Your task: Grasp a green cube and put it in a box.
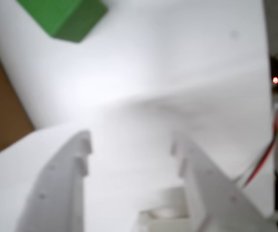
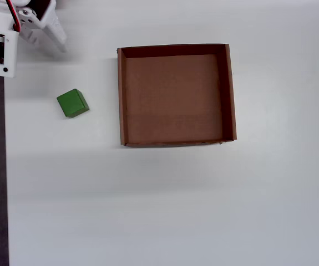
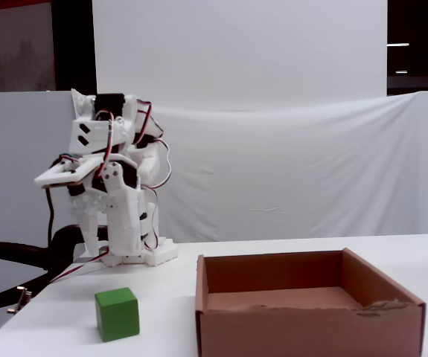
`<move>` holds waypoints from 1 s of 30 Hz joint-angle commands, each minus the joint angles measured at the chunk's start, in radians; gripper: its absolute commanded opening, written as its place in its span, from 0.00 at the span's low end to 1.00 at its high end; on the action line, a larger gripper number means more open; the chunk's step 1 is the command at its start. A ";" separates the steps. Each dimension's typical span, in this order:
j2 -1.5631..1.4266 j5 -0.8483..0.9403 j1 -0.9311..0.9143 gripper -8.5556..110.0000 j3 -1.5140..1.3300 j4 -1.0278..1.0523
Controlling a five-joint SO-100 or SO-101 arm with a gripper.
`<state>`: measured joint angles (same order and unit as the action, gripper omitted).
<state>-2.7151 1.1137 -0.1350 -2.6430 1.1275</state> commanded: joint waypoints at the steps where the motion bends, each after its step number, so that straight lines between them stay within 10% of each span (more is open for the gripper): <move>1: 0.117 0.092 -0.009 0.25 0.135 -0.005; 30: 0.920 0.414 0.037 0.36 0.686 -0.067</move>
<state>-1.8132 1.5002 -0.1058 -2.0494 1.0569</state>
